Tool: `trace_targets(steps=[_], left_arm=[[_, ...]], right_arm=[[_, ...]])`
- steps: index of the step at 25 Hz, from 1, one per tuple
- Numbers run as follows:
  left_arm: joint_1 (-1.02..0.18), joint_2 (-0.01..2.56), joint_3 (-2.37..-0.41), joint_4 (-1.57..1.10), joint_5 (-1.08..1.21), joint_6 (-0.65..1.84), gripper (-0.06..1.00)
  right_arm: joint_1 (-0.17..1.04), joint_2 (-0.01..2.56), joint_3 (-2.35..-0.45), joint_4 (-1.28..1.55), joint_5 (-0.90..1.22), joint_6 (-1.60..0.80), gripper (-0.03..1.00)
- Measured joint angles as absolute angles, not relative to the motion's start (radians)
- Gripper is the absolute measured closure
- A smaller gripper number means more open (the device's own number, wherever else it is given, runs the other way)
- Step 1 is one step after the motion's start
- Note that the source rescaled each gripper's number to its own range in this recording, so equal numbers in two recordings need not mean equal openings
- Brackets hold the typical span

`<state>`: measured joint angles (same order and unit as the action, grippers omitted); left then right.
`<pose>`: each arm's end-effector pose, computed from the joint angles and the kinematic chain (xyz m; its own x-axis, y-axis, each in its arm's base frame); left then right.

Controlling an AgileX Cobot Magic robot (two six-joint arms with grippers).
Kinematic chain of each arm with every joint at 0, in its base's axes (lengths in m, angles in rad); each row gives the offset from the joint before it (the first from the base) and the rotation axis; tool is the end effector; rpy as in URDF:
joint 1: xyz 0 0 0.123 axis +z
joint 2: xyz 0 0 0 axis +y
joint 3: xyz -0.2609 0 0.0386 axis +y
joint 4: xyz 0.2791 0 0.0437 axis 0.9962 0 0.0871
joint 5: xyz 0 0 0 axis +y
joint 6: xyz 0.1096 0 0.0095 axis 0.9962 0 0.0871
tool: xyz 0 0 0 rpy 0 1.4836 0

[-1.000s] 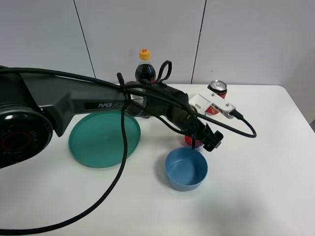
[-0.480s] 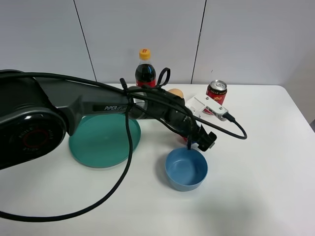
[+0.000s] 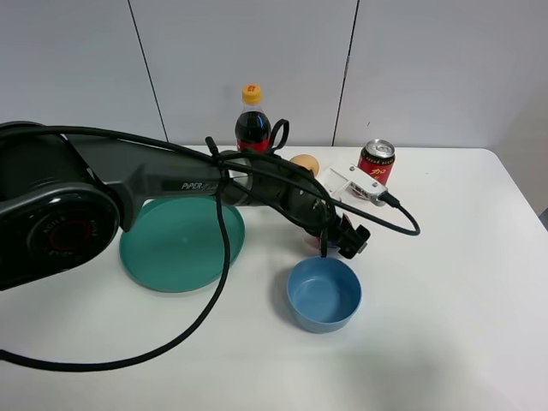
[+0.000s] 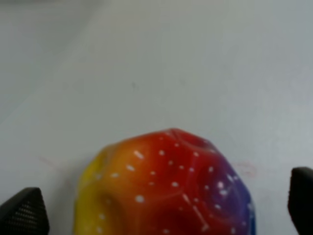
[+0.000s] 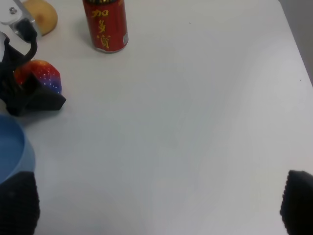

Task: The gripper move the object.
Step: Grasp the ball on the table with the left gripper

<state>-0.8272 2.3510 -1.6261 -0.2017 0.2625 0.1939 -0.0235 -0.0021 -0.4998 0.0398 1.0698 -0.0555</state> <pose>0.3461 -0.3848 0.0432 -0.5290 0.5736 -0.6254 0.7565 0.6527 -0.0412 0.0602 0.0024 0.2828 -0.4614 -0.0255 -0.8868 -0.0243 0.9996 -0.0161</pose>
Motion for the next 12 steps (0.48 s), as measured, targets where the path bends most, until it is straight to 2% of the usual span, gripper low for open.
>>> trace_targets(steps=[7,8,9,10,11,12], left_arm=[[-0.825,2.379,-1.626,-0.203,0.252,0.197,-0.04],[-0.825,2.38,-1.626,-0.204,0.252,0.197,0.04],[-0.825,2.38,-1.626,-0.204,0.252,0.197,0.18],[-0.825,2.38,-1.626,-0.204,0.252,0.197,0.42],[-0.825,2.38,-1.626,-0.204,0.252,0.197,0.75],[-0.825,2.38,-1.626,-0.204,0.253,0.198,0.94]], right_arm=[[-0.024,-0.002,-0.5,0.04,1.07,-0.055,-0.03],[-0.024,-0.002,-0.5,0.04,1.07,-0.055,-0.03],[-0.024,-0.002,-0.5,0.04,1.07,-0.055,-0.03],[-0.024,-0.002,-0.5,0.04,1.07,-0.055,-0.03],[-0.024,-0.002,-0.5,0.04,1.07,-0.055,-0.03],[-0.024,-0.002,-0.5,0.04,1.07,-0.055,-0.03]])
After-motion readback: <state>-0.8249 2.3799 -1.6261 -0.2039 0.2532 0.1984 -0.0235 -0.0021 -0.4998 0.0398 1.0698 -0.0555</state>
